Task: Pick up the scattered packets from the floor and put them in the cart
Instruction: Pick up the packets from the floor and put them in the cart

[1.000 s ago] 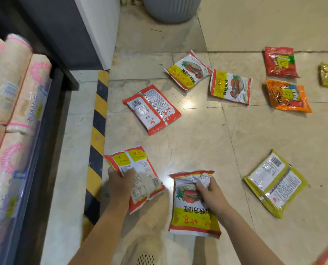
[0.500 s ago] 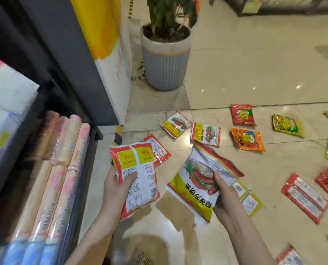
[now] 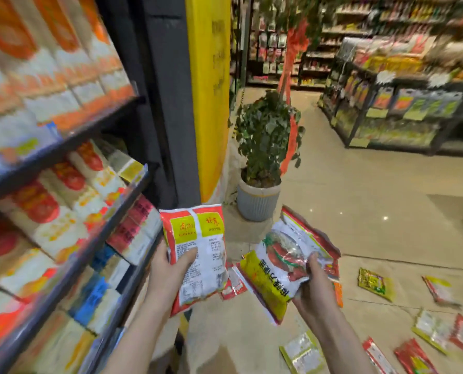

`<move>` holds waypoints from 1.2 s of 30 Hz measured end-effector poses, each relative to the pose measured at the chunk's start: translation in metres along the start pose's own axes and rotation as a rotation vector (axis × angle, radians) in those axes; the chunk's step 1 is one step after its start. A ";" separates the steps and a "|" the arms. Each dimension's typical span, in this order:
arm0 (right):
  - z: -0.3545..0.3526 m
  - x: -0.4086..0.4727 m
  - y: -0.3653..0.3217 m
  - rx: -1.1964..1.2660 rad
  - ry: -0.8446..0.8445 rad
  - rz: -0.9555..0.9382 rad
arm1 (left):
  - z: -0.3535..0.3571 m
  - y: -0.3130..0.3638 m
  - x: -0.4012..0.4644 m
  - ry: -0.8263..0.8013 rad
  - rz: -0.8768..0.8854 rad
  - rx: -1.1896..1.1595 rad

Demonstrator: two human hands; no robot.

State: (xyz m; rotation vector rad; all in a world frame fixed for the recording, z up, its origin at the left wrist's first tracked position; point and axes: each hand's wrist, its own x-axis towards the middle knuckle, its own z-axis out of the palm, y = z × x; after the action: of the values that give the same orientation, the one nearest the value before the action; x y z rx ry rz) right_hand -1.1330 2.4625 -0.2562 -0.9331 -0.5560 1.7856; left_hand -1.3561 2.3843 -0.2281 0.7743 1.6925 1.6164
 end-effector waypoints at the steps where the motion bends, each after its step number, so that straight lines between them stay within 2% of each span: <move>1: 0.008 -0.018 -0.009 0.011 -0.032 0.021 | -0.009 0.017 -0.016 0.018 0.016 -0.009; 7: 0.047 -0.114 -0.030 0.056 -0.211 0.101 | -0.070 0.074 -0.119 0.171 0.078 -0.074; 14: 0.093 -0.244 0.017 -0.070 -0.581 0.305 | -0.176 0.083 -0.287 0.525 0.169 -0.110; 17: 0.105 -0.314 0.052 -0.119 -0.760 0.401 | -0.222 0.077 -0.385 0.715 0.197 -0.114; 23: 0.114 -0.496 0.123 -0.157 -1.052 0.750 | -0.289 0.079 -0.623 1.113 0.231 -0.107; 36: 0.086 -0.941 0.269 -0.386 -1.747 1.353 | -0.328 0.076 -1.064 2.108 0.366 -0.142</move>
State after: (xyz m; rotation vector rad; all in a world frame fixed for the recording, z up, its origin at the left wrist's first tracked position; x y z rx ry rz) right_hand -1.1670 1.4961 -0.0807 0.6436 -1.5515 3.6028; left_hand -0.9763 1.3453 -0.0806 -1.4777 2.4254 3.0032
